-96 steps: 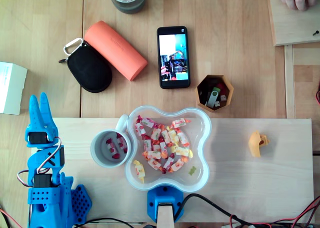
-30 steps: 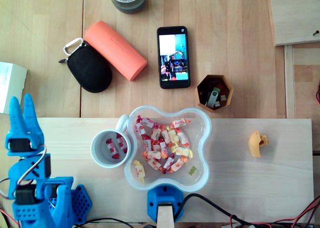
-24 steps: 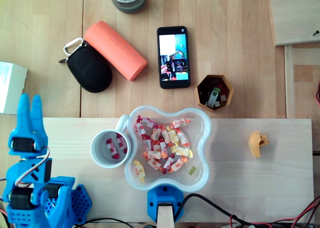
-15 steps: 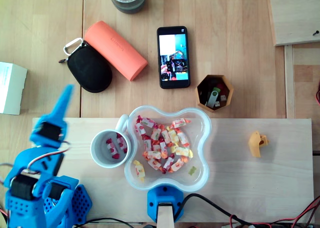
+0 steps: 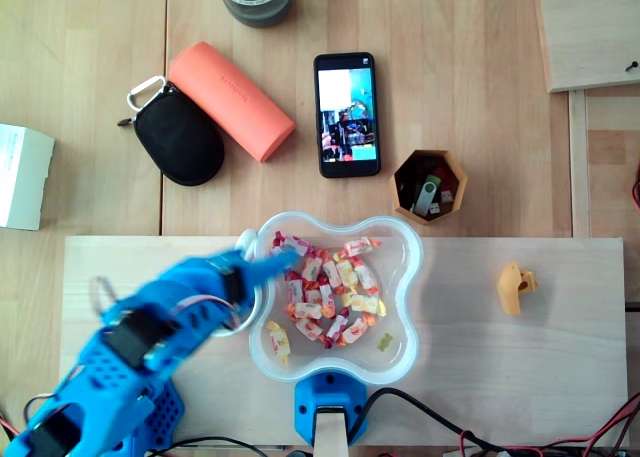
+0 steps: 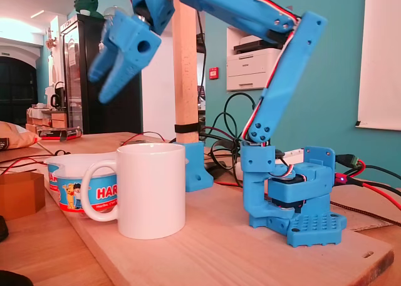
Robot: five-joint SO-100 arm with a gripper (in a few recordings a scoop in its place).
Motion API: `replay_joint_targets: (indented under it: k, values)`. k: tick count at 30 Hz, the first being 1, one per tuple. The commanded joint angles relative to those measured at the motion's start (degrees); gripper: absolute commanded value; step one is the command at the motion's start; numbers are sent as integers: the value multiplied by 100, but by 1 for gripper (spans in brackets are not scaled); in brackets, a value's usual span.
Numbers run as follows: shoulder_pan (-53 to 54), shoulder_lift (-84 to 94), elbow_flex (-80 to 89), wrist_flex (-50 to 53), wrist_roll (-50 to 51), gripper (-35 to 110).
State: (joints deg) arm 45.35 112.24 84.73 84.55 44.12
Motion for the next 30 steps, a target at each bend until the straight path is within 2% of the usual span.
replay_joint_targets:
  k: [1, 11, 14, 23, 30]
  values:
    - [563, -237, -519, 580, 97, 38]
    - [914, -2663, -1881, 888, 44, 38]
    - [923, -3146, -2487, 905, -246, 38]
    - [1028, -3867, -2979, 1222, -1318, 38]
    - [940, -4254, -2971, 1239, -1362, 38]
